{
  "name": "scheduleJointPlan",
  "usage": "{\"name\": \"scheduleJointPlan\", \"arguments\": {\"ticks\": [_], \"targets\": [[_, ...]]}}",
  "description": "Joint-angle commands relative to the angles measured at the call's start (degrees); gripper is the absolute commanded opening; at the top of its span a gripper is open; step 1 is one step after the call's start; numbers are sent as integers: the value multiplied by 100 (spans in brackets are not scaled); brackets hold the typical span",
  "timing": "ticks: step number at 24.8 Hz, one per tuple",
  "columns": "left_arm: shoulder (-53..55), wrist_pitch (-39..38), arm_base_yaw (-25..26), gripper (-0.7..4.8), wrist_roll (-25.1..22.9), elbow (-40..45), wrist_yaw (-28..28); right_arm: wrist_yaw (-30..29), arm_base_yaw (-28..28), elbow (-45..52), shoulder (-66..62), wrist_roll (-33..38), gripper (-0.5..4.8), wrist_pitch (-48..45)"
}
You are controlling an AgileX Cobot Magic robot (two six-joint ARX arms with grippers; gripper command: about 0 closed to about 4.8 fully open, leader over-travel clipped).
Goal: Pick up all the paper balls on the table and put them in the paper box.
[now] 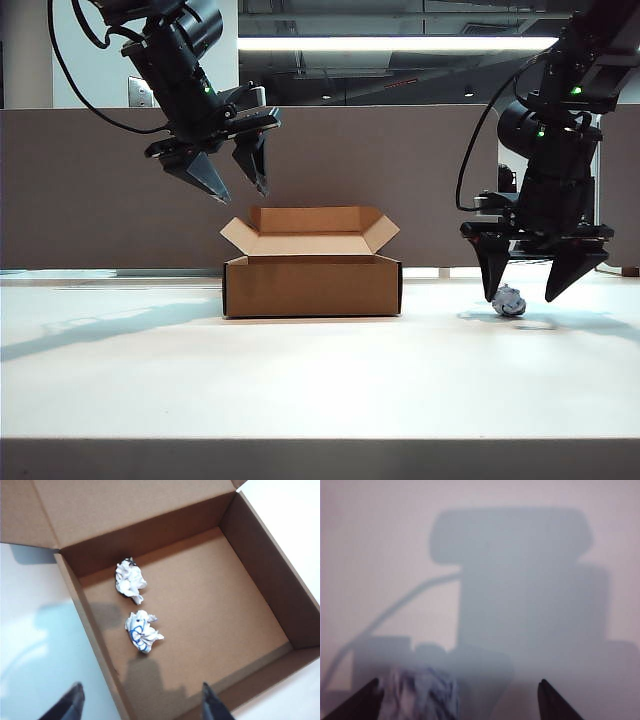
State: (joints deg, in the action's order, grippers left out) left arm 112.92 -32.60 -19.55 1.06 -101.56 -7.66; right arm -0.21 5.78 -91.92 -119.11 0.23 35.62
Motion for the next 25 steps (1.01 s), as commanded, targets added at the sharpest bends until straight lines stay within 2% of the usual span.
{"name": "scheduleJointPlan", "arguments": {"ticks": [1, 3, 6, 10, 16, 17, 20, 25], "targets": [[-35, -2, -15, 291, -17, -37, 2, 7, 11, -37, 42, 20, 334, 15], [-33, -39, -15, 291, -17, -37, 0, 7, 11, -37, 42, 20, 214, 98], [-33, -87, -15, 291, -20, -37, 2, 7, 11, -37, 42, 20, 133, 103], [-33, -120, -15, 291, -20, -37, 15, 7, 11, -37, 42, 17, 83, 31], [-50, -76, -15, 284, -66, -37, -9, -9, 9, -50, 142, 15, 52, -179], [-114, -118, -15, 277, -63, -37, -9, -234, 11, -50, 256, 17, 52, -302], [-323, -85, -15, 276, -63, -37, -7, -1416, 42, -52, 557, 236, 52, -861], [-660, 79, -15, 268, -63, -37, -7, -2798, 286, -52, 787, 1388, 54, -2050]]}}
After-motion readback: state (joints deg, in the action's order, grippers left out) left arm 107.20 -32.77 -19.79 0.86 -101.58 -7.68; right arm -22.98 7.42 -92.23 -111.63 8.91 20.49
